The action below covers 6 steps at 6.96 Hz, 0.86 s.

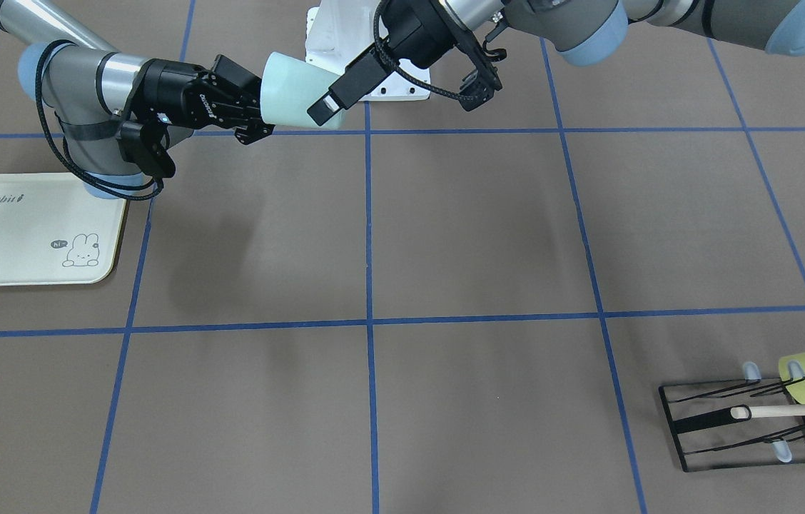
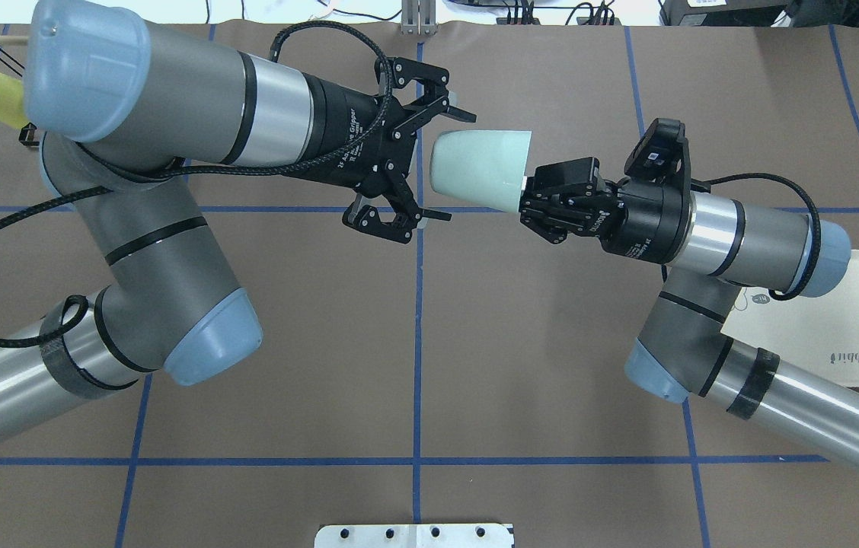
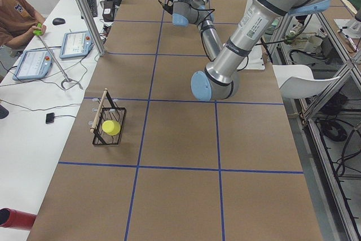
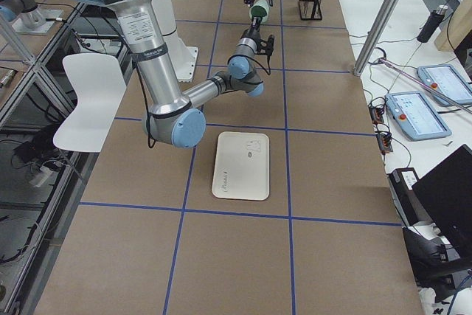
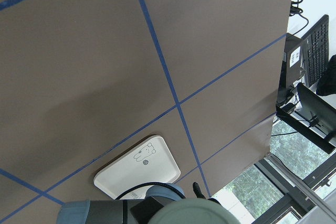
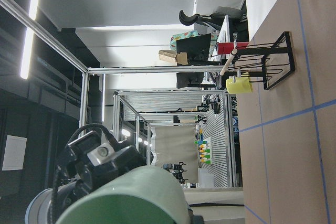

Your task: Left arm grabs green cup and hands to right arm on tray

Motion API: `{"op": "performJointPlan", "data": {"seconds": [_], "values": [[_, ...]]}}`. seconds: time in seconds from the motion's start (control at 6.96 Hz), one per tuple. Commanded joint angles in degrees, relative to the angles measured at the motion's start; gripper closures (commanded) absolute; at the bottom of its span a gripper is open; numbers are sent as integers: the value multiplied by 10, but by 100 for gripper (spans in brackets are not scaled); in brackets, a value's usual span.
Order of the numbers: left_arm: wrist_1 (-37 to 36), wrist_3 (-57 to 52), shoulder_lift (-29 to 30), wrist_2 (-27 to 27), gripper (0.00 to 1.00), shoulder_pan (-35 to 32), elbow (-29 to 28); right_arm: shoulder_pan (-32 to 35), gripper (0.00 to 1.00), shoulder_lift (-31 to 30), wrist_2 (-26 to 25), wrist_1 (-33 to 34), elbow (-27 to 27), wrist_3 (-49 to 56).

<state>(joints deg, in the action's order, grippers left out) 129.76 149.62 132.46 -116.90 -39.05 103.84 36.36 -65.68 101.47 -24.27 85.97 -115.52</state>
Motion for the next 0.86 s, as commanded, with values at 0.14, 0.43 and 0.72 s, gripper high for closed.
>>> {"op": "performJointPlan", "data": {"seconds": [0.14,0.43,0.72], "values": [[1,0,-1,0,0,-3,0,5,100,-16,3,1,-25,36],[1,-2,-2,0,0,-4,0,26,100,-21,11,8,-73,76],[0,-41,-2,0,0,-5,0,123,100,-16,156,114,-92,152]]}}
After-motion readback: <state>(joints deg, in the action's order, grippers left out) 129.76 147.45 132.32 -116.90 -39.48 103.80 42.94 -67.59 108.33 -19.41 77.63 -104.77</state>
